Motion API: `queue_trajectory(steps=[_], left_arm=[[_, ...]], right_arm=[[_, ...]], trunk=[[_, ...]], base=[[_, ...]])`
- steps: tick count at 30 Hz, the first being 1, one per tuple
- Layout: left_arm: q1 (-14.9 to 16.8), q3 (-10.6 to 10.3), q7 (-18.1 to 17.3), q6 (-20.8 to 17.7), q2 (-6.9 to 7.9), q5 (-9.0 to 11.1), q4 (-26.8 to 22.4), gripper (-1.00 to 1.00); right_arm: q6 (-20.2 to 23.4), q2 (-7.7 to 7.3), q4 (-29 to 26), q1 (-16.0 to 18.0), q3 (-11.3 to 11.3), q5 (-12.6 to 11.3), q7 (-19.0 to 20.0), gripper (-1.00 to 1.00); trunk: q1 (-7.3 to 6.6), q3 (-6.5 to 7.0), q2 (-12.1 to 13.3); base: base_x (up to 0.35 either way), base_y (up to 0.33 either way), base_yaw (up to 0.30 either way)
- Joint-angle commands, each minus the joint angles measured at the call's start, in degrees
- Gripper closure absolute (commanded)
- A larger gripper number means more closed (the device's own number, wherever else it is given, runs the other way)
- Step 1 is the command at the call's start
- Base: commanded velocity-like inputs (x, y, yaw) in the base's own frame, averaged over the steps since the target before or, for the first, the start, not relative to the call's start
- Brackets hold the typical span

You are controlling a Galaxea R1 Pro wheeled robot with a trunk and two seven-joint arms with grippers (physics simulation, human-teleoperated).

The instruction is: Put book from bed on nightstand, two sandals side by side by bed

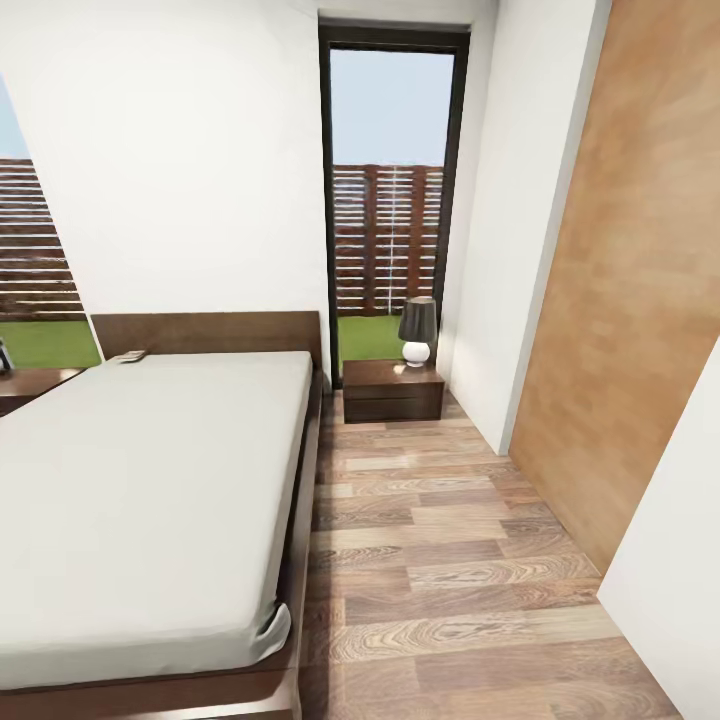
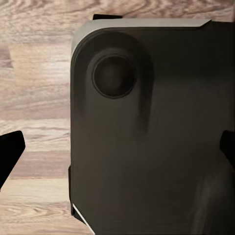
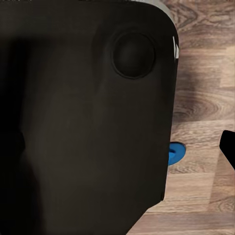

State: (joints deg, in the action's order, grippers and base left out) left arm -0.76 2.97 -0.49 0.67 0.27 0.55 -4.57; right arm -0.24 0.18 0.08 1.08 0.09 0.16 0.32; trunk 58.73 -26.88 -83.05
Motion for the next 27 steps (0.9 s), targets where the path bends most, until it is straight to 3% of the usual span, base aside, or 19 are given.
queue_trajectory(steps=[1,12,27], left_arm=[[0.0,0.3,0.0,0.1,-0.07,0.1,-0.4,-1.0],[0.0,0.2,0.1,0.2,-0.03,-0.1,-1.3,-1.0],[0.0,0.3,-0.1,0.1,0.17,-0.1,-1.3,-1.0]], right_arm=[[0.0,0.01,0.0,0.0,0.0,0.0,0.0,-1.0],[0.0,0.02,-0.1,0.1,-0.2,0.0,0.0,-1.0],[-0.1,0.09,-0.1,0.1,0.0,0.0,-0.1,-1.0]], trunk=[[0.0,-0.05,0.0],[0.0,-0.05,0.0],[0.0,-0.25,0.0]], base=[[0.0,0.0,0.0],[0.01,0.003,0.0],[0.21,0.171,-0.06]])
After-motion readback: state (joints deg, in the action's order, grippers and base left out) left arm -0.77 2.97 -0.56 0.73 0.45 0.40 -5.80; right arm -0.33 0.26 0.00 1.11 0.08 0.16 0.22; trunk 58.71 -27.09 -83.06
